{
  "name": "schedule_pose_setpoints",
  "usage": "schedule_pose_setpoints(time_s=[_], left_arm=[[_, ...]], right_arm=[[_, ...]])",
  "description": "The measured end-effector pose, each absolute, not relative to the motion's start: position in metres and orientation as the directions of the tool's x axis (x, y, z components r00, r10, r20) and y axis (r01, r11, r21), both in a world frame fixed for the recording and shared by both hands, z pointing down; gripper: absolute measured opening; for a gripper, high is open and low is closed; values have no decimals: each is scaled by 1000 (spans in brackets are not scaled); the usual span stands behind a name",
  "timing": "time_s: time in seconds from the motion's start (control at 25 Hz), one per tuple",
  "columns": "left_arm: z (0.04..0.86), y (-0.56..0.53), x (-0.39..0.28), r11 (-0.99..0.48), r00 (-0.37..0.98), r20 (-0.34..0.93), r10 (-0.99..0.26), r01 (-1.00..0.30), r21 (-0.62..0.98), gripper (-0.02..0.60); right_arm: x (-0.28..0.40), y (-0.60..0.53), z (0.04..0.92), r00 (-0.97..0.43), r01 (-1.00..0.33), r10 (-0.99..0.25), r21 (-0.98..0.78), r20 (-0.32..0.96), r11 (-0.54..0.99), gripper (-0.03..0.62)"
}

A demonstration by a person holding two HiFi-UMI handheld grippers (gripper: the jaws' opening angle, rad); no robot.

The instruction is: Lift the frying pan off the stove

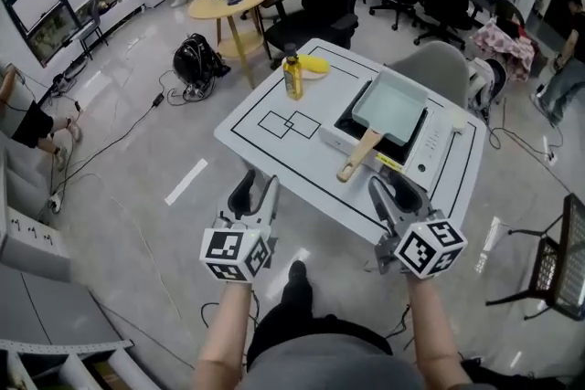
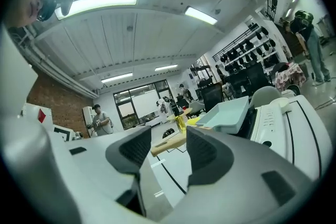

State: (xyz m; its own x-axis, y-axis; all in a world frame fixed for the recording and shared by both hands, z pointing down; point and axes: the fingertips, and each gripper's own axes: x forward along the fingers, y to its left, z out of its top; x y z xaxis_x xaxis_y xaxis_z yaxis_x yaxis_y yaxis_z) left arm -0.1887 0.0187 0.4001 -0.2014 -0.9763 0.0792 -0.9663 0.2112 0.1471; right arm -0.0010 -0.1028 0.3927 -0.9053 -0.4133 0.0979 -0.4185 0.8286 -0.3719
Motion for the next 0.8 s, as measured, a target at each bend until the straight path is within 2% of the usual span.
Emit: schedule_pose_setpoints(time_s=[0.4, 0.8], left_arm=[[401, -63, -240, 79, -67, 80, -995, -983, 164, 175], [411, -118, -239, -43, 61, 96, -993, -983, 177, 176]], right_arm=[[-22, -157, 395, -828, -542, -548, -412, 116, 732, 210], [-17, -179, 396, -766, -610, -632, -448, 120, 654, 209]])
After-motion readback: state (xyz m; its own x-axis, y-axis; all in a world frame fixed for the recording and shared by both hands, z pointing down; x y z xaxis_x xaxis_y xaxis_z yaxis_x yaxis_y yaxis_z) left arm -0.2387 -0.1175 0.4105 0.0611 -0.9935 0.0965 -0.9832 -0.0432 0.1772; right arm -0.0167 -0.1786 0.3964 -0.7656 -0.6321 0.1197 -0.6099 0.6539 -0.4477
